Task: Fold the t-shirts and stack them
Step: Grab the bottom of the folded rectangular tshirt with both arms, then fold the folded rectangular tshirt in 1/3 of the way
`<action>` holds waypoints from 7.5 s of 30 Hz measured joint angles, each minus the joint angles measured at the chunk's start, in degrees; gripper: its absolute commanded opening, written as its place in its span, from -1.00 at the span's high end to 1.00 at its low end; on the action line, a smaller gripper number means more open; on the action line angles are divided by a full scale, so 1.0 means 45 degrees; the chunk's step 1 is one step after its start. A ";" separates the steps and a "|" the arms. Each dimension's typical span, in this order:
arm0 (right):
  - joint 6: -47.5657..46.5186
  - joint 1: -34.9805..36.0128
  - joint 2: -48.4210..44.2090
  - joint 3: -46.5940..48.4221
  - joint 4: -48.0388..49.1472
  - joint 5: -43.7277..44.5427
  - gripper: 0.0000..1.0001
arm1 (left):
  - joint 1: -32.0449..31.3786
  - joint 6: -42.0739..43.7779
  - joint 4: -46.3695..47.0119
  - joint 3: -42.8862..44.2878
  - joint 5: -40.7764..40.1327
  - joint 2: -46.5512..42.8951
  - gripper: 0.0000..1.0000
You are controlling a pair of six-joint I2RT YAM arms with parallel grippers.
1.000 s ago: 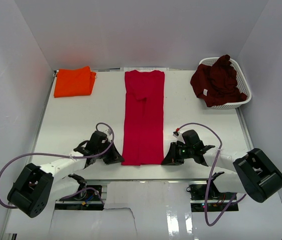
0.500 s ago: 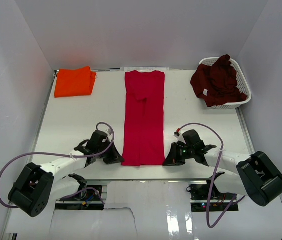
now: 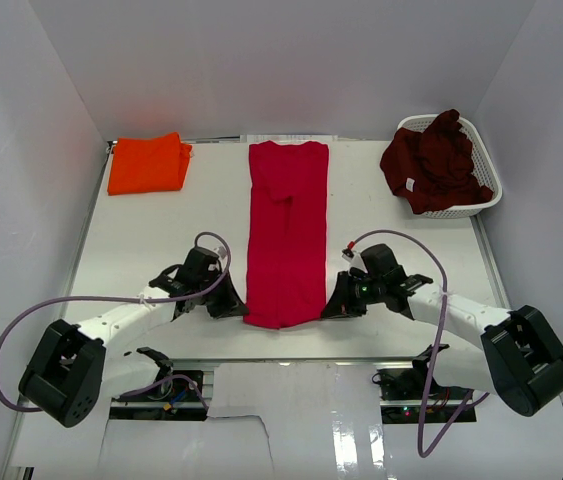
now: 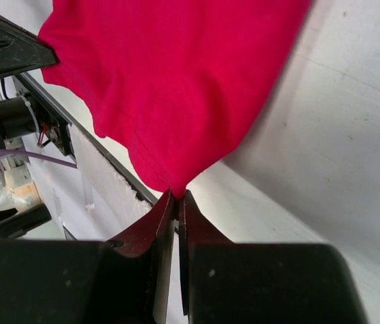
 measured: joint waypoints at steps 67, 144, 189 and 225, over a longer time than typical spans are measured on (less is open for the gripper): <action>-0.3439 -0.3186 0.6606 0.9908 -0.3560 -0.1214 0.85 | 0.2846 0.3118 -0.2035 1.2036 0.0384 0.9039 1.00; -0.4206 -0.4600 1.3328 1.6334 -0.4473 -0.2055 0.51 | 0.3551 0.3235 -0.2497 1.7228 0.0209 1.4217 0.25; 0.1360 -0.2667 1.3775 1.3430 0.5795 -0.5406 0.84 | 0.3070 0.2084 0.8510 0.5532 0.6654 0.7621 1.00; 0.0593 -0.2501 1.6932 1.6942 0.4609 -0.5314 0.85 | 0.2254 0.2443 1.0919 0.6596 0.5498 1.1934 1.00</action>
